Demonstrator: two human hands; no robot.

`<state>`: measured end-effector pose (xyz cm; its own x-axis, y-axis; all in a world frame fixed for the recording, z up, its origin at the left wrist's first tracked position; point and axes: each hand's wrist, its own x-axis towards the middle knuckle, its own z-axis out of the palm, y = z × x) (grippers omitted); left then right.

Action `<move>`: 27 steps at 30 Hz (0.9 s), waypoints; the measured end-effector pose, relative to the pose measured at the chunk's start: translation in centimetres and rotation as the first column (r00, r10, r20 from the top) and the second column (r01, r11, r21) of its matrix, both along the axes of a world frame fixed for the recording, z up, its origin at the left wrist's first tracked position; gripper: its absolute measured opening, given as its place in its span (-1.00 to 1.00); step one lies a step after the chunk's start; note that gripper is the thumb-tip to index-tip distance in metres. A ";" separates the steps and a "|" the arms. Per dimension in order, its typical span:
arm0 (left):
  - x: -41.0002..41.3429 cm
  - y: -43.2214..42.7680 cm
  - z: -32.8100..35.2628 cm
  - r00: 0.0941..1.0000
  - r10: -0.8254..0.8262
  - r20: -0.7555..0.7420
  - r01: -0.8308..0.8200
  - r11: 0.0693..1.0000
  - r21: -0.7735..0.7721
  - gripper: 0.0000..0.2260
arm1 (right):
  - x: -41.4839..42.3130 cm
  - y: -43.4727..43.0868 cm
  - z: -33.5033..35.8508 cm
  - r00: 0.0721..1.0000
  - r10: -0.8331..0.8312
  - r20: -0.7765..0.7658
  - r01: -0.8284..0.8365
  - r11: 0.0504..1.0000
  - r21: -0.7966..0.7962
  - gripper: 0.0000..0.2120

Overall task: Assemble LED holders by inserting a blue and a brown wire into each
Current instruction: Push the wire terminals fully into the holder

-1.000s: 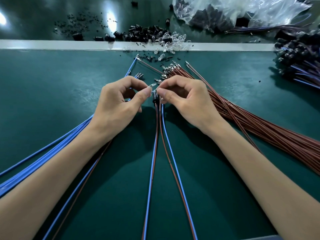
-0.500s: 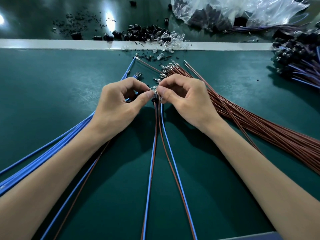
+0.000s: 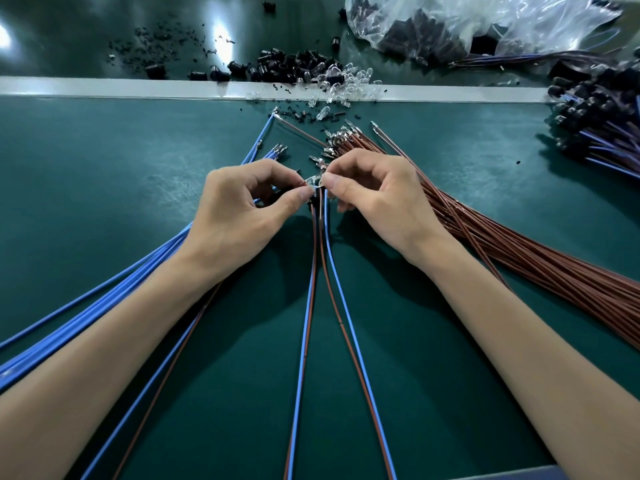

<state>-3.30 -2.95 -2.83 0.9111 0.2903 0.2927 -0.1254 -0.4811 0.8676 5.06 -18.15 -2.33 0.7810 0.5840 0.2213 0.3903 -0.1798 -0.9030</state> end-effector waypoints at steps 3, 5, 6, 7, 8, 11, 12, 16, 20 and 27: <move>-0.1 0.0 0.0 1.000 -0.003 -0.012 0.003 1.000 -0.001 -0.89 | 0.1 -0.1 -0.1 0.999 0.045 -0.016 -0.045 0.999 -0.004 -0.91; -0.1 0.0 0.1 1.000 -0.003 -0.014 0.003 1.000 -0.028 -0.90 | 0.3 -0.2 -0.1 0.997 0.067 -0.031 -0.067 0.998 0.012 -0.90; -0.1 0.0 0.1 1.000 -0.004 -0.014 0.003 0.999 -0.043 -0.90 | 0.4 -0.2 -0.1 0.996 0.079 -0.044 -0.077 0.996 0.034 -0.90; -0.1 0.0 0.2 1.000 -0.005 -0.013 0.004 0.999 -0.055 -0.90 | 0.5 -0.3 0.0 0.994 0.090 -0.066 -0.085 0.994 0.070 -0.90; -0.1 0.0 0.2 1.000 -0.007 -0.014 0.006 0.998 -0.061 -0.89 | 0.6 -0.3 0.0 0.991 0.098 -0.093 -0.087 0.989 0.119 -0.89; -0.1 -0.1 0.3 1.000 -0.020 -0.021 0.019 0.998 -0.052 -0.87 | 1.0 -0.4 -0.1 0.982 0.098 -0.164 -0.054 0.967 0.251 -0.88; -0.1 -0.1 0.3 0.999 -0.023 -0.025 0.022 0.999 -0.047 -0.87 | 1.1 -0.4 -0.1 0.977 0.102 -0.189 -0.046 0.959 0.279 -0.88; -0.1 0.0 0.3 0.999 -0.037 -0.038 0.034 0.997 -0.076 -0.86 | 1.2 -0.5 -0.2 0.967 0.131 -0.219 -0.064 0.955 0.290 -0.88; -0.1 -0.1 0.4 0.998 -0.046 -0.044 0.042 0.996 -0.081 -0.86 | 1.0 -0.4 -0.3 0.982 0.123 -0.143 -0.092 0.974 0.206 -0.89; -0.1 -0.2 0.4 0.996 -0.062 -0.070 0.057 0.996 -0.069 -0.92 | 0.7 -0.3 -0.4 0.986 0.149 -0.070 -0.136 0.977 0.165 -0.90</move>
